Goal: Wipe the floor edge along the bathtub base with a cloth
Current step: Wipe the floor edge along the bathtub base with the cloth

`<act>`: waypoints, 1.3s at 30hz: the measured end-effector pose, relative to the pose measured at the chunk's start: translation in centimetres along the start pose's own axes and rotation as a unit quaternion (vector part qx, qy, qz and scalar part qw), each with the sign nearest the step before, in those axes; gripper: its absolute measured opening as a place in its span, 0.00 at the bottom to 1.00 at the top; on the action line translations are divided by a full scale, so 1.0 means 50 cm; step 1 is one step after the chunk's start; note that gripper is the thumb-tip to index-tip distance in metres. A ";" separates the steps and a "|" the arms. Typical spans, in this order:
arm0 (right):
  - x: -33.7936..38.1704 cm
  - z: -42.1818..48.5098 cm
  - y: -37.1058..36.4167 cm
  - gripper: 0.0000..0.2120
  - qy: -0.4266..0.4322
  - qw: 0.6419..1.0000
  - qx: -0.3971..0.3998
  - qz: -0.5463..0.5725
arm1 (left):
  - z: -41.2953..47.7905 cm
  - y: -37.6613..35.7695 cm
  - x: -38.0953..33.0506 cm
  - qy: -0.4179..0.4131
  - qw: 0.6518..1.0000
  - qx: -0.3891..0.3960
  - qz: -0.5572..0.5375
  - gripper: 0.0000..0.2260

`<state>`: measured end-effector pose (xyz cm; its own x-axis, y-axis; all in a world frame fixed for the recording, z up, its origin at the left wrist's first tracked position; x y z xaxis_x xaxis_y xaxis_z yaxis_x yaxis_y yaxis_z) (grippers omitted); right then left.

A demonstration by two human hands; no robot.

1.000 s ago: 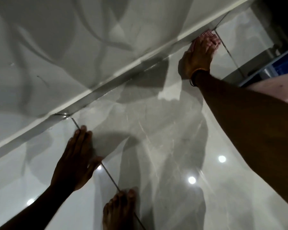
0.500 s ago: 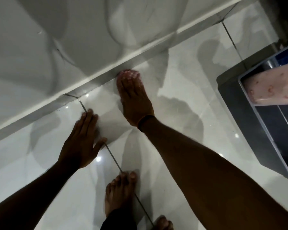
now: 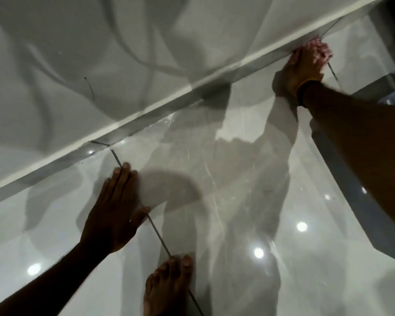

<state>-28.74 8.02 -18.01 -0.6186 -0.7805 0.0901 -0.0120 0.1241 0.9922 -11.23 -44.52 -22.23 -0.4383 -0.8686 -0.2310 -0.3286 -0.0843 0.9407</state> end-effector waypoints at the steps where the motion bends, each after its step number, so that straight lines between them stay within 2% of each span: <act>1: 0.010 -0.010 -0.001 0.32 0.011 1.000 -0.003 -0.012 | 0.001 0.001 0.002 -0.008 1.000 0.003 0.005 0.40; 5: 0.127 -0.198 -0.033 0.34 0.129 0.991 -0.021 -0.005 | 0.001 0.025 -0.004 0.004 1.000 0.006 -0.019 0.40; 8: 0.225 -0.372 -0.048 0.28 0.197 0.976 -0.024 0.092 | -0.001 0.036 -0.012 0.033 0.999 0.017 -0.033 0.42; 10: 0.279 -0.450 -0.060 0.28 0.224 0.962 -0.024 0.152 | -0.002 0.037 -0.016 0.038 0.999 0.019 -0.032 0.41; 14: 0.363 -0.556 -0.099 0.33 0.370 0.917 0.060 0.138 | -0.007 0.038 -0.016 0.044 0.998 0.010 -0.044 0.39; 17: 0.377 -0.580 -0.107 0.33 0.436 0.888 0.055 0.135 | -0.019 0.036 -0.013 0.044 0.998 0.013 -0.051 0.39; 20: 0.364 -0.562 -0.108 0.32 0.445 0.884 0.044 0.134 | -0.027 0.041 -0.007 0.039 0.997 0.011 -0.060 0.39; 25: 0.342 -0.538 -0.100 0.32 0.368 0.919 0.055 0.133 | -0.027 0.044 -0.005 0.033 0.997 0.007 -0.063 0.40; 30: 0.424 -0.619 -0.103 0.36 0.486 0.862 0.089 0.108 | -0.027 0.039 -0.011 0.039 0.997 -0.002 -0.062 0.39; 34: 0.433 -0.621 -0.108 0.38 0.489 0.860 0.098 0.111 | -0.028 0.033 -0.007 0.040 0.998 0.002 -0.058 0.39; 36: 0.420 -0.593 -0.110 0.38 0.478 0.864 0.100 0.123 | -0.028 0.034 -0.003 0.033 0.998 0.006 -0.054 0.40; 39: 0.383 -0.552 -0.111 0.36 0.424 0.891 0.108 0.117 | -0.027 0.039 -0.002 0.030 0.998 0.012 -0.056 0.40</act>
<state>-18.82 -24.52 -19.42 0.1917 -0.8883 0.4173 -0.1691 0.3889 0.9056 -10.71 -45.25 -20.06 -0.3473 -0.8818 -0.3190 -0.3924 -0.1723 0.9035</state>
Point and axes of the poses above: each hand's wrist, its own z-axis towards the middle knuckle, its own y-axis out of the back of the hand, x = y × z, the point moved 6 cm from there along z, towards the middle knuckle, and after that the axes turned 8 degrees about -x, right-handed, at the moved point
